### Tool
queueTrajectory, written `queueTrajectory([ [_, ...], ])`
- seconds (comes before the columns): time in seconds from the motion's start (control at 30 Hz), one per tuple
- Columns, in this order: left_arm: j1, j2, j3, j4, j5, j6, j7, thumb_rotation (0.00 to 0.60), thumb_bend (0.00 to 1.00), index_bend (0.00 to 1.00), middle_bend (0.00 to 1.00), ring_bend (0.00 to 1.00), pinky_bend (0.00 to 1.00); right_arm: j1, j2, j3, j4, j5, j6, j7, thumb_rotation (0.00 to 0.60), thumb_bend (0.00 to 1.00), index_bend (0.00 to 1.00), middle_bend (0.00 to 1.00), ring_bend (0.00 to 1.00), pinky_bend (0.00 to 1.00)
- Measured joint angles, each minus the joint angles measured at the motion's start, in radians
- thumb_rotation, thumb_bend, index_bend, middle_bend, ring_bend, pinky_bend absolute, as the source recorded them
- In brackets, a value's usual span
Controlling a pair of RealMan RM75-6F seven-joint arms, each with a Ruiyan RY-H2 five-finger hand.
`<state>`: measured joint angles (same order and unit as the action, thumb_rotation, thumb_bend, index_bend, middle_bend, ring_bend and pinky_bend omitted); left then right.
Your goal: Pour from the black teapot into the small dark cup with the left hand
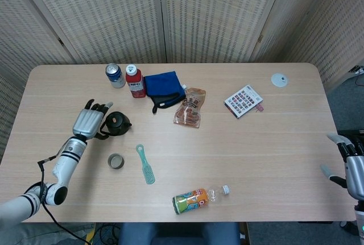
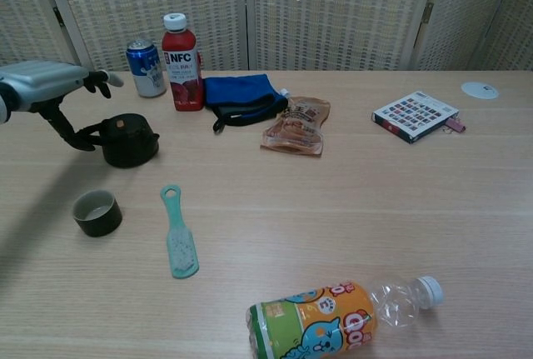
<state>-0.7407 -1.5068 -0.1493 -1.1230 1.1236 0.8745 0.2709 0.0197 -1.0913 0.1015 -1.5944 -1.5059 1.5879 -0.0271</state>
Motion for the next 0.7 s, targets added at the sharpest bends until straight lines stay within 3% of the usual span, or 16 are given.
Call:
queueTrajectory([
  [0.27,0.028,0.061,0.022,-0.116,0.036,0.044,0.019,0.600,0.06,0.20,0.19,0.18,0.02,0.001,-0.001,-0.002,-0.002,-0.002,-0.002,-0.004,0.600,0.15,0.24,0.27,0.16,0.18],
  [0.43,0.052,0.092,0.032,-0.189,0.080,0.104,0.024,0.599,0.06,0.32,0.27,0.27,0.00,0.001,0.001,-0.002,-0.005,-0.005,0.000,-0.006,0.600,0.15,0.24,0.27,0.16,0.18],
  [0.7,0.065,0.120,0.042,-0.254,0.079,0.097,0.035,0.573,0.06,0.34,0.30,0.32,0.00,-0.002,0.001,-0.004,-0.005,-0.006,0.003,-0.004,0.600,0.15,0.24,0.27,0.16,0.18],
])
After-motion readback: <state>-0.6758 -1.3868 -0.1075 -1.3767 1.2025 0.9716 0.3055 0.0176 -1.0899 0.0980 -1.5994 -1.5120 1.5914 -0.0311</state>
